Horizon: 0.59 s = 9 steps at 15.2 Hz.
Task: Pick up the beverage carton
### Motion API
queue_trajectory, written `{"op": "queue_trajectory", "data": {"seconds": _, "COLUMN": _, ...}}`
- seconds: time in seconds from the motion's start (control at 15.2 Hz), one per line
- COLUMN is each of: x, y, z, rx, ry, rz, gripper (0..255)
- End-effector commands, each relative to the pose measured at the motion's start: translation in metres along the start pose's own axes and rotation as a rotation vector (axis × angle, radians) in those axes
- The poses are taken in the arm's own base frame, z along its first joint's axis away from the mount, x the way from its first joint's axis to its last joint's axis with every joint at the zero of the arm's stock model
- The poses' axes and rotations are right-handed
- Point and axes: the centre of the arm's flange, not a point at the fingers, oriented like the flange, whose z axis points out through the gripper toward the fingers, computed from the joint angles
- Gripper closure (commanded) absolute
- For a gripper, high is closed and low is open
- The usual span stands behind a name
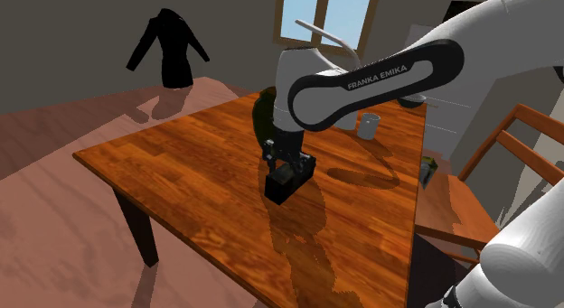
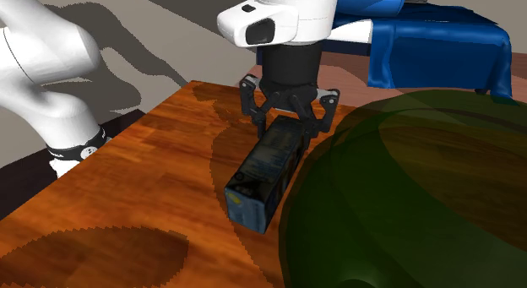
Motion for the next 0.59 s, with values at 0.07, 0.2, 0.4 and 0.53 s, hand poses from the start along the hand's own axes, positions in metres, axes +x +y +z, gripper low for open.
{"op": "queue_trajectory", "data": {"seconds": 0.07, "x": 0.000, "y": 0.000, "z": 0.001, "rx": -0.002, "ry": 0.000, "rz": 0.000, "gripper": 255}}
{"op": "queue_trajectory", "data": {"seconds": 0.2, "x": 0.000, "y": 0.000, "z": 0.002, "rx": -0.002, "ry": 0.000, "rz": 0.000, "gripper": 255}}
{"op": "queue_trajectory", "data": {"seconds": 0.4, "x": 0.000, "y": 0.000, "z": 0.002, "rx": -0.002, "ry": 0.000, "rz": 0.000, "gripper": 255}}
{"op": "queue_trajectory", "data": {"seconds": 0.53, "x": 0.000, "y": 0.000, "z": -0.009, "rx": -0.002, "ry": 0.000, "rz": 0.000, "gripper": 255}}
